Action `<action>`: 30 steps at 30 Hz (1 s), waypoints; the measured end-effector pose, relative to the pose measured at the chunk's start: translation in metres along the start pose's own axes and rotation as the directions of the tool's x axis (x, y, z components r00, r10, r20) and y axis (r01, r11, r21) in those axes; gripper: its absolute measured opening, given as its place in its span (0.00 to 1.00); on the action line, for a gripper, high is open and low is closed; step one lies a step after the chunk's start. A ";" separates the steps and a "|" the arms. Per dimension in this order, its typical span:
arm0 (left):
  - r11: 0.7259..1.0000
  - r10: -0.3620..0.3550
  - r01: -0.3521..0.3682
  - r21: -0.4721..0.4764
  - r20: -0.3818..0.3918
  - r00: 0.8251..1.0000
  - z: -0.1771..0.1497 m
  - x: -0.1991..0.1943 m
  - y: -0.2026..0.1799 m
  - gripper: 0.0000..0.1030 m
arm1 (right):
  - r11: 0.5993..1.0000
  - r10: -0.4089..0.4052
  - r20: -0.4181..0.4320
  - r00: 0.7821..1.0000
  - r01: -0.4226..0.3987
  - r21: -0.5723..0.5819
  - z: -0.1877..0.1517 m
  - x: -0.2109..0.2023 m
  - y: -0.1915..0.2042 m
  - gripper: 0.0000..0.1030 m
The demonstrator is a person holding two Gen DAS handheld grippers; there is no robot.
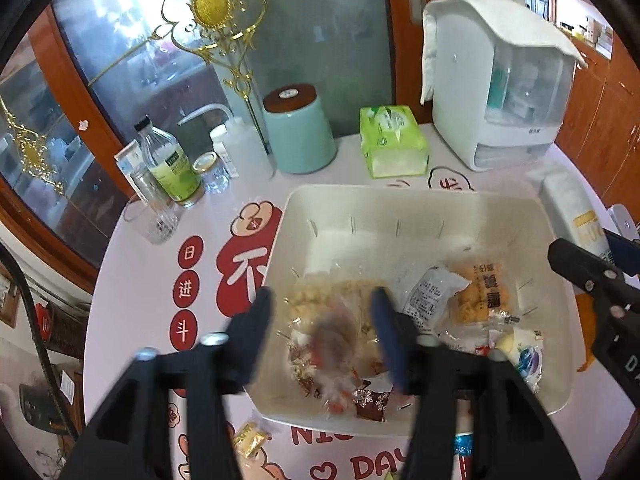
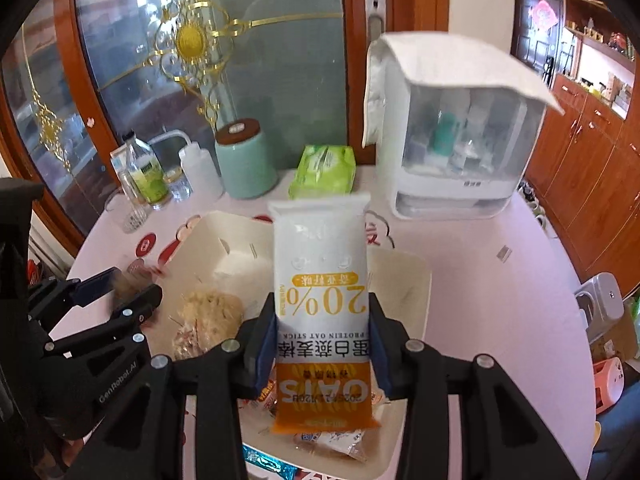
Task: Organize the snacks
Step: 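Carry both packets into the white tray and release them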
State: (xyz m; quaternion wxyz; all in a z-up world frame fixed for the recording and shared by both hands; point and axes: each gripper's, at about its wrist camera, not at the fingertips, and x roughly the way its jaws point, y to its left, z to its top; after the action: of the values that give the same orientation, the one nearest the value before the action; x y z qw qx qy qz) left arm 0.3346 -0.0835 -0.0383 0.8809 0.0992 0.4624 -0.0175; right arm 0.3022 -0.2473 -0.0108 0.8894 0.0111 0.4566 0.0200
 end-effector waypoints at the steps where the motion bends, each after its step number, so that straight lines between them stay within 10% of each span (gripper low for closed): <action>1: 1.000 -0.001 0.001 0.003 -0.004 1.000 -0.002 0.002 -0.001 0.88 | 1.000 -0.004 -0.010 1.000 0.004 0.001 -0.002 0.003 0.000 0.40; 30: 1.000 0.002 -0.002 -0.014 -0.008 1.000 -0.050 -0.016 0.028 0.92 | 0.996 -0.034 0.050 0.998 0.038 -0.083 -0.029 -0.028 0.035 0.50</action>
State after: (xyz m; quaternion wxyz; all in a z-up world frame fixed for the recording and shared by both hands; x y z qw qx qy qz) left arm 0.2886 -0.0471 -0.0483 0.8799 0.0939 0.4657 -0.0130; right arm 0.2614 -0.2134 -0.0041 0.9000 -0.0337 0.4339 0.0229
